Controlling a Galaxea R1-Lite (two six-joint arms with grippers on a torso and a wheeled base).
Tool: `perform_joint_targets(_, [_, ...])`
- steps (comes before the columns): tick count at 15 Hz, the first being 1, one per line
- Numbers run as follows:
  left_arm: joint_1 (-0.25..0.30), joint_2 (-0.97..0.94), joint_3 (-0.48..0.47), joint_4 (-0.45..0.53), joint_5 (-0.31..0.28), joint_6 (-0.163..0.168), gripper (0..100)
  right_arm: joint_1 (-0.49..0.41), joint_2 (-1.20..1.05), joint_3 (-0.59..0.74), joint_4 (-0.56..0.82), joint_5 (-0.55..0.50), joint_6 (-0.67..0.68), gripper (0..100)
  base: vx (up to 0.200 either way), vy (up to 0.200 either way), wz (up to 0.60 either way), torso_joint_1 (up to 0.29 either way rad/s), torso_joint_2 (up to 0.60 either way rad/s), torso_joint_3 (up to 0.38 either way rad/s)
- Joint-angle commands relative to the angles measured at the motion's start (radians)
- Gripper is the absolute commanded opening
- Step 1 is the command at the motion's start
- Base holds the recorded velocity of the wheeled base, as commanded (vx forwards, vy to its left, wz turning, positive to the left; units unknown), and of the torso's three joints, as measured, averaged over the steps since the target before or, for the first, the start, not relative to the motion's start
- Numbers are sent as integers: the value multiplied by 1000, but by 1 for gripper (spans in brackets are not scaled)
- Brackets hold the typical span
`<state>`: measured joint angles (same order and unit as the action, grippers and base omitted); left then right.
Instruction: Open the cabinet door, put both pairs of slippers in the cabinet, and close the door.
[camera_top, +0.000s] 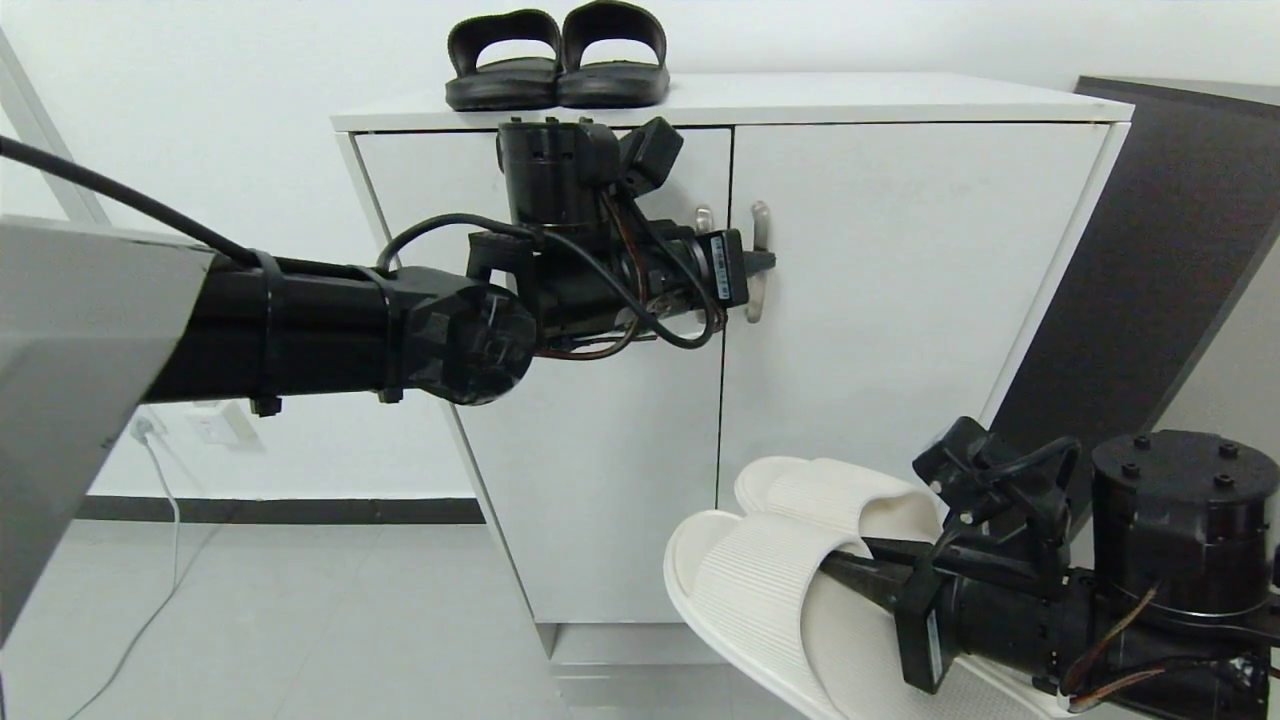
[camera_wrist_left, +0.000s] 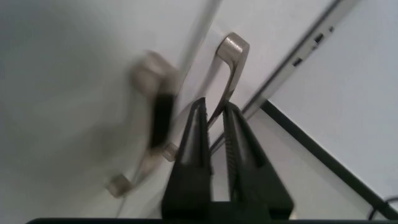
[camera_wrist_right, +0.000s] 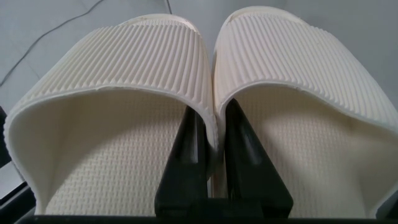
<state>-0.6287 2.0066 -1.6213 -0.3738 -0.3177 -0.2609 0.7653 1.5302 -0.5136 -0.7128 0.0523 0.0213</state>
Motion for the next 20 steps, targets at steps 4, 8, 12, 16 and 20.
perform_joint_targets(4, [-43,-74,77,-7,-4,-3,0,6,-28,27,-1,72,0,0,0,0,0,0,0,0])
perform_joint_targets(8, [-75,-155,175,-17,-4,2,0,6,-81,56,1,159,-23,0,0,0,0,0,0,0])
perform_joint_targets(12, [-100,-238,281,-48,-4,12,0,22,-85,63,6,161,-23,0,0,0,0,0,0,0])
perform_joint_targets(16, [-94,-333,373,-57,-4,22,0,46,-96,70,7,159,-23,0,0,0,0,0,0,0])
perform_joint_targets(20, [-45,-330,365,-59,-11,12,0,69,-94,78,7,155,-23,0,0,0,0,0,0,0])
